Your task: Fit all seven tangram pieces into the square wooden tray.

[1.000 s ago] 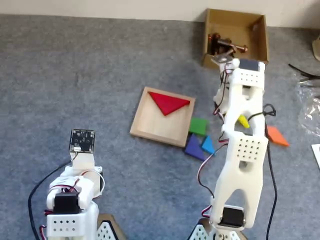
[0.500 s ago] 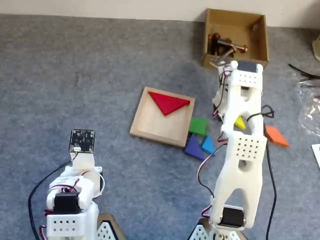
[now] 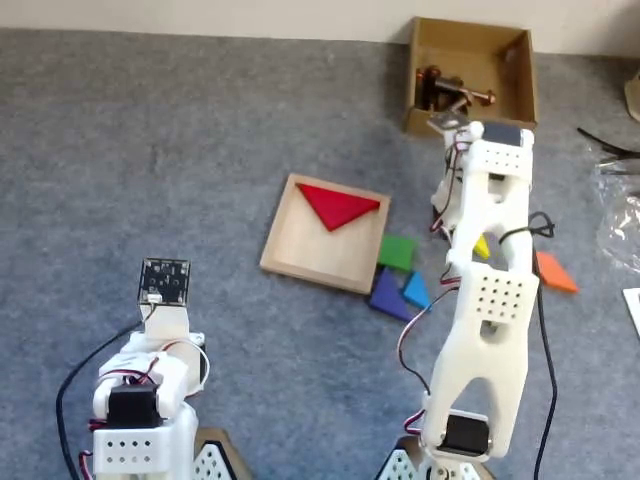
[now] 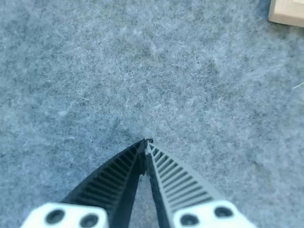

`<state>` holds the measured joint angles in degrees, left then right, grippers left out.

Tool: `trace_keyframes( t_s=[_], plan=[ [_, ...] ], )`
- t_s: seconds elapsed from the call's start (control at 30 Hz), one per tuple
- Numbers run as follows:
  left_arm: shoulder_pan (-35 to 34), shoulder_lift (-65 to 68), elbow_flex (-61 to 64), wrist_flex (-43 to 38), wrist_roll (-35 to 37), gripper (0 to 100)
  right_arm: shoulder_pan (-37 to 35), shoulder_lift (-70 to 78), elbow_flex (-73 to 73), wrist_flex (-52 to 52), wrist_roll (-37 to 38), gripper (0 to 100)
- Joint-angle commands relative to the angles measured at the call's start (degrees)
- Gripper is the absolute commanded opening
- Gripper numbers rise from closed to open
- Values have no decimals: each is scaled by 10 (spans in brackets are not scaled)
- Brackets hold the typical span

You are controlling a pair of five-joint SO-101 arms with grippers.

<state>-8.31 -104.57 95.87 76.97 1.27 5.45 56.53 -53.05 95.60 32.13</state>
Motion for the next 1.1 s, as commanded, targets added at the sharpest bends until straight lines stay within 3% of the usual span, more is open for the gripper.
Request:
trace_keyframes(
  t_s=[0.0,0.67,1.07],
  plan=[
    [-7,-3,13,3,-4,7,7,-5,-22,-8,5,180],
    [-7,-3,13,3,-4,7,20,-9,-22,-8,5,4],
    [-7,-3,13,3,-4,7,20,-7,-22,-8,4,5]
  ],
)
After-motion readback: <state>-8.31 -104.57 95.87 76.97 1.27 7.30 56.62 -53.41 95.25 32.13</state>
